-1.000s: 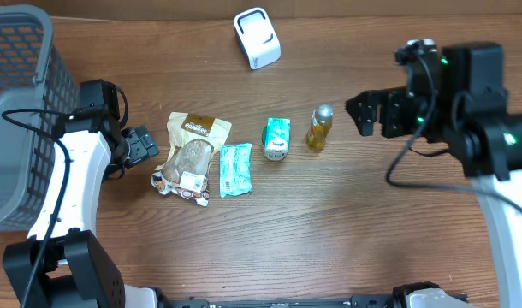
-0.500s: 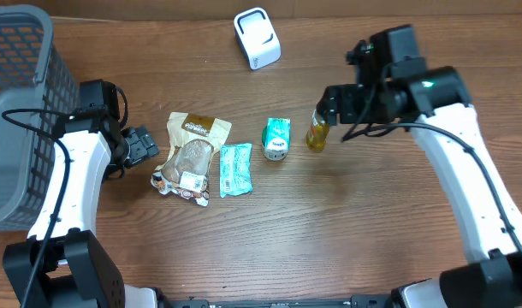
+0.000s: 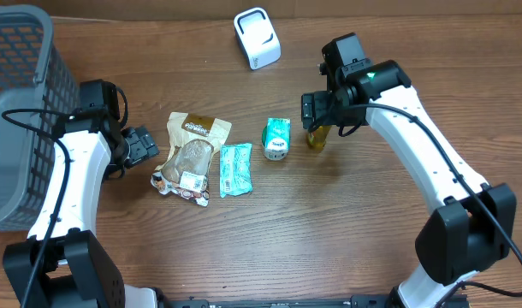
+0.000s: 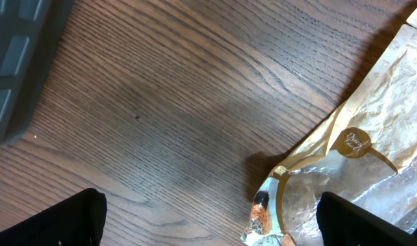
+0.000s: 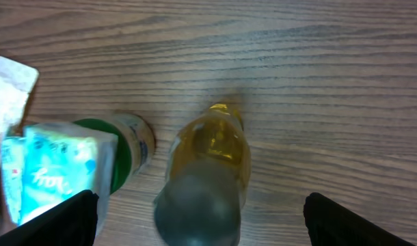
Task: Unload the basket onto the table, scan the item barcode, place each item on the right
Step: 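Lower the right gripper over the bottle and close on its neck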
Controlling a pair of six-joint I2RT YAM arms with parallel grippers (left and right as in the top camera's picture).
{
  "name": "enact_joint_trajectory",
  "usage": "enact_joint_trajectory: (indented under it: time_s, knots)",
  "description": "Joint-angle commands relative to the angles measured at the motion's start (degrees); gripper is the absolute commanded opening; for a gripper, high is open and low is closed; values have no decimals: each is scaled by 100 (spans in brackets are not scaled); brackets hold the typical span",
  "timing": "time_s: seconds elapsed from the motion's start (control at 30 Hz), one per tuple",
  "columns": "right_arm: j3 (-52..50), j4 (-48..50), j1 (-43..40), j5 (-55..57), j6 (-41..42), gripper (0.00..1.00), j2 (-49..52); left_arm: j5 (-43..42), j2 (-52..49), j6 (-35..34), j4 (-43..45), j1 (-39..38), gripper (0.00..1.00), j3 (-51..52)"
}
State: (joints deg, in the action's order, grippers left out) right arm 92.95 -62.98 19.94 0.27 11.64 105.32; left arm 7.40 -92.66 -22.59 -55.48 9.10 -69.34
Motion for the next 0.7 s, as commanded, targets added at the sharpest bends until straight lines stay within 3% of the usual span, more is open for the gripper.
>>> enact_joint_trajectory:
  time_s: [0.0, 0.13, 0.17, 0.43, 0.53, 0.67]
  knots:
    - [120, 85, -7, 74, 61, 94, 103, 50, 114, -74, 4, 20, 100, 13]
    - [109, 92, -7, 74, 61, 95, 122, 52, 114, -74, 2, 20, 100, 13]
    - [105, 94, -7, 74, 59, 100, 122, 50, 114, -74, 4, 20, 100, 13]
    - [101, 382, -7, -52, 59, 100, 122, 50, 114, -74, 4, 20, 100, 13]
    - [52, 332, -7, -33, 59, 88, 122, 52, 114, -74, 4, 20, 100, 13]
    - [-221, 485, -2, -31, 59, 86, 122, 52, 114, -74, 4, 20, 100, 13]
